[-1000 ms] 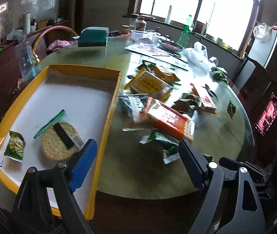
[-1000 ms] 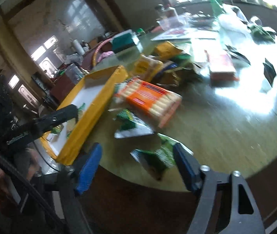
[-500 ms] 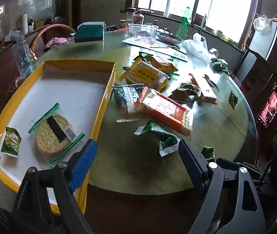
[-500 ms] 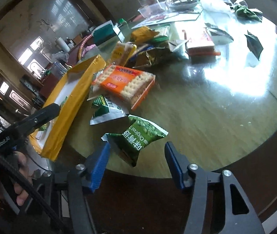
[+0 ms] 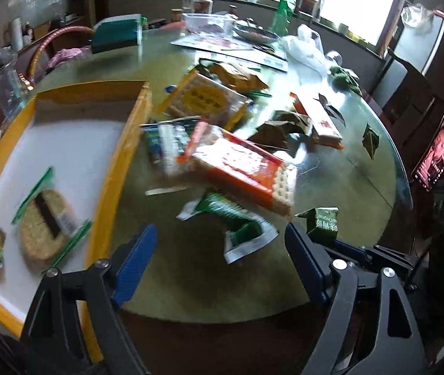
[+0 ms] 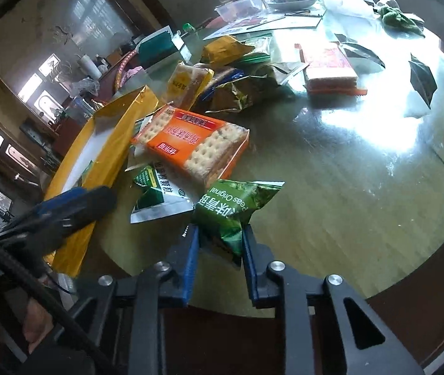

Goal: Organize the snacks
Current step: 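Grasp the green Peas Original bag with the right tool while the left tool grasps a small green packet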

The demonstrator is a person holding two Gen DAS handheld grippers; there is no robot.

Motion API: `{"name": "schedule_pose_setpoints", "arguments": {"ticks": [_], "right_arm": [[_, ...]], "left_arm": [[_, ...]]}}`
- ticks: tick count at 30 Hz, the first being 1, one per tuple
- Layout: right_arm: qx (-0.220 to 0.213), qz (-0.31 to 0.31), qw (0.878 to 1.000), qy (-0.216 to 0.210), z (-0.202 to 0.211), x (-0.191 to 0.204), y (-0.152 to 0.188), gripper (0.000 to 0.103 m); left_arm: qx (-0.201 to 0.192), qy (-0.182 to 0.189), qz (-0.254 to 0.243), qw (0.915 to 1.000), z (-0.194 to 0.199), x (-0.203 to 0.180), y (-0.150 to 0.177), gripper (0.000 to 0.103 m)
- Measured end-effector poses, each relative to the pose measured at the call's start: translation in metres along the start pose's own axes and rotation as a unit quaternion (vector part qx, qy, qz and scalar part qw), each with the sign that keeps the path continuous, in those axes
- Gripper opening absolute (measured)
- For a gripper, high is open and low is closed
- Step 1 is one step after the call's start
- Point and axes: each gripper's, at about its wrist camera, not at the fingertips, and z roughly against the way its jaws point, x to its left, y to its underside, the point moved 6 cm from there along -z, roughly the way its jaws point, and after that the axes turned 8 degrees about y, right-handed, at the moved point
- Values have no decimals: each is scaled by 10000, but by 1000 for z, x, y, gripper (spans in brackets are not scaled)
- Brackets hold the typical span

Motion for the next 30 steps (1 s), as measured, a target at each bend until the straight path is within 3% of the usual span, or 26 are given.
{"name": "schedule_pose_setpoints", "arguments": {"ticks": [7, 9, 10, 11, 13, 22, 24, 26, 30], "right_arm": [[-40, 129, 9996, -241, 9, -9, 6, 26], [-18, 65, 9994, -345, 12, -10, 7, 33], [-20, 23, 9991, -412, 13, -11, 6, 45], [-32, -34, 9989, -475, 15, -12, 6, 55], [-51, -134, 9985, -521, 18, -13, 4, 60], [197, -1068, 9906, -827, 9, -24, -13, 59], [185, -1080, 9915, -695, 7, -25, -18, 57], [167, -985, 9943, -383, 5, -24, -20, 39], [117, -630, 9979, 26, 3, -17, -18, 37]], "left_arm": [[482, -111, 159, 9986, -42, 1, 2, 62], [430, -59, 310, 9986, -43, 6, 1, 57], [379, -62, 355, 9986, -42, 9, 0, 46], [375, -42, 400, 9985, -42, 12, -1, 43], [327, 87, 483, 9983, -37, 17, 0, 37], [215, 214, 54, 9995, -8, 14, 30, 29], [183, 279, 42, 9994, -5, 14, 33, 28], [144, 350, 56, 9993, -2, 14, 34, 28], [44, 437, 151, 9989, 1, 17, 31, 27]]}}
